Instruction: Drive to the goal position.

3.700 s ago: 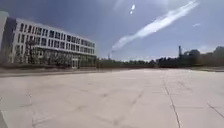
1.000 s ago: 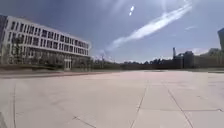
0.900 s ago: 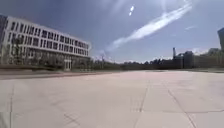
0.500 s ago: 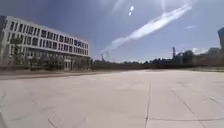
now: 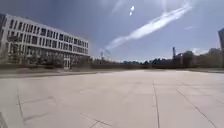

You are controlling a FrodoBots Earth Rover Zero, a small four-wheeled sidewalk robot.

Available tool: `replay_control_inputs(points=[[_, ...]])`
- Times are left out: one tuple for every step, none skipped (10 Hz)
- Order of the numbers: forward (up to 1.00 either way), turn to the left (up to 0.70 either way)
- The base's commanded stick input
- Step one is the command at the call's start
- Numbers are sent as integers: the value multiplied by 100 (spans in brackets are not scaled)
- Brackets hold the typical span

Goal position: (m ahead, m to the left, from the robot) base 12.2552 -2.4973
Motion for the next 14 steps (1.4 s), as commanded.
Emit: replay_control_inputs(points=[[70, -1], [70, -1], [70, -1], [70, -1], [70, -1], [70, -1], [70, -1], [70, -1], [70, -1], [70, -1], [70, -1], [70, -1], [70, -1], [70, -1]])
